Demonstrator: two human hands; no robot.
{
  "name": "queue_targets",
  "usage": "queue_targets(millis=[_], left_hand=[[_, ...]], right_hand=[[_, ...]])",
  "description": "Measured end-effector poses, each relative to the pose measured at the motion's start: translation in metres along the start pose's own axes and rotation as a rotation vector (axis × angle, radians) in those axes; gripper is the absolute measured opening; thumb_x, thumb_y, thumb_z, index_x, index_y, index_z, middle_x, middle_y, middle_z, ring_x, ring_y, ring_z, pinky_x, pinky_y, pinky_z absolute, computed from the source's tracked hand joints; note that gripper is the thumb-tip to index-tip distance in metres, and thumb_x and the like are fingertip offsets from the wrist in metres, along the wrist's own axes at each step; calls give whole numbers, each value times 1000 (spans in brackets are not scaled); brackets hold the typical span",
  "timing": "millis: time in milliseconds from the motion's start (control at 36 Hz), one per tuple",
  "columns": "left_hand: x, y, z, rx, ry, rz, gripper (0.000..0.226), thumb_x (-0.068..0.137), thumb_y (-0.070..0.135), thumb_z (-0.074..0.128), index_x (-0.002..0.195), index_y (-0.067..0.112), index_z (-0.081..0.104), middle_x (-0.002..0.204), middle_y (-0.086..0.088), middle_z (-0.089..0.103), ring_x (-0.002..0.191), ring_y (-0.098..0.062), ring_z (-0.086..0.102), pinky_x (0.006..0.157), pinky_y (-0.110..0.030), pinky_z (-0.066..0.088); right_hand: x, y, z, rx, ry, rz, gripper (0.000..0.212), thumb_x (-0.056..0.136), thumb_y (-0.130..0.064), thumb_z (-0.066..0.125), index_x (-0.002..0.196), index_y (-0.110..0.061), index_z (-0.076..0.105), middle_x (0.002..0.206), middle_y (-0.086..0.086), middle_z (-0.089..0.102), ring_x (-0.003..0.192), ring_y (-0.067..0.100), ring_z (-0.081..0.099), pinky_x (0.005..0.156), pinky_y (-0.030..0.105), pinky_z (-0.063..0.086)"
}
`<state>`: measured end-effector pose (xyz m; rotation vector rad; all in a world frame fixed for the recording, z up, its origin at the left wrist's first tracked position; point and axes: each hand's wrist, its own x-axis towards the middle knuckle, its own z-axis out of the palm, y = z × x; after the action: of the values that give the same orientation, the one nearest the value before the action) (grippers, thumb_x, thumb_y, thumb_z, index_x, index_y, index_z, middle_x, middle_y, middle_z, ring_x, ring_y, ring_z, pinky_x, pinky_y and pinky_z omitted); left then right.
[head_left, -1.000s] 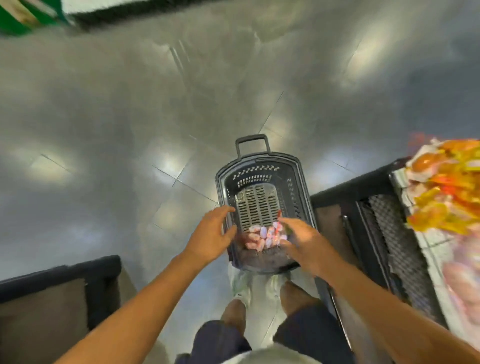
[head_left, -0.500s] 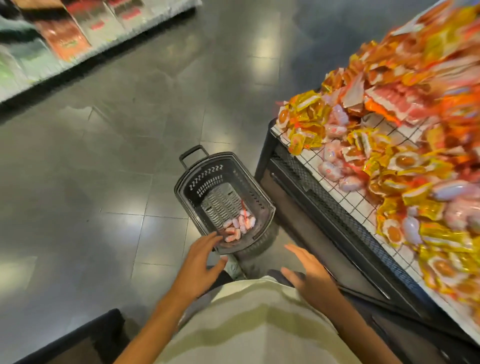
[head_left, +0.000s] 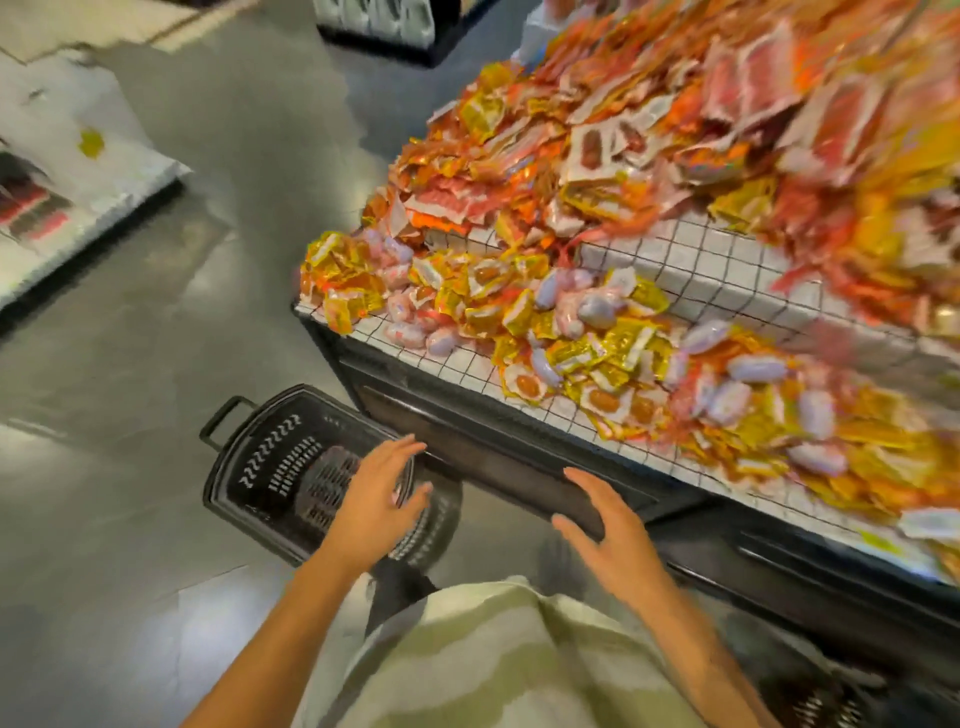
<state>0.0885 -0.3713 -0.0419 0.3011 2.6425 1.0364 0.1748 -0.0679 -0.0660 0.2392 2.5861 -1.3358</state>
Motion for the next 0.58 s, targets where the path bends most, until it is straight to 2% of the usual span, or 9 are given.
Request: queue_targets(millis=[139, 306, 417, 472, 528, 583], left_hand=[[-10, 57, 80, -18, -114, 90, 53, 95, 23, 67, 144, 16, 49, 156, 0, 38, 151, -22, 24, 123, -41, 23], [-13, 99, 134, 57, -270, 179, 51, 97, 33, 63, 145, 23, 48, 158, 7, 34, 152, -17, 20, 123, -42, 23], [-4, 125, 151, 135, -343, 266, 51, 97, 32, 64, 144, 22, 49, 158, 6, 35, 150, -17, 22, 124, -35, 21], [2, 138, 157, 157, -372, 302, 50, 96, 30, 64, 144, 21, 50, 156, 6, 36, 149, -16, 24, 121, -28, 20], [7, 151, 163, 177, -409, 324, 50, 97, 29, 64, 144, 22, 49, 156, 7, 35, 148, -15, 25, 119, -24, 18], [13, 165, 170, 195, -439, 350, 50, 97, 29, 62, 145, 24, 48, 156, 6, 35, 148, -15, 25, 122, -27, 18]], right_hand=[[-47, 52, -42, 57, 134, 98, 57, 95, -47, 63, 146, -45, 39, 140, -47, 26, 130, -12, 32, 108, 19, 31], [-105, 98, -75, 143, 259, 240, 58, 95, -35, 67, 148, -27, 45, 148, -16, 42, 138, 4, 40, 114, 22, 31], [-142, 120, -83, 220, 332, 349, 62, 93, -47, 64, 150, -30, 45, 154, -15, 43, 143, 5, 38, 118, 29, 32], [-156, 129, -85, 240, 374, 386, 67, 89, -56, 60, 149, -33, 43, 155, -16, 41, 145, 4, 36, 119, 27, 29], [-166, 134, -88, 255, 398, 417, 67, 87, -57, 60, 149, -34, 43, 155, -17, 41, 144, 4, 37, 118, 24, 29], [-174, 139, -90, 269, 439, 450, 63, 87, -53, 62, 145, -33, 46, 152, -15, 45, 142, 7, 41, 116, 30, 36]])
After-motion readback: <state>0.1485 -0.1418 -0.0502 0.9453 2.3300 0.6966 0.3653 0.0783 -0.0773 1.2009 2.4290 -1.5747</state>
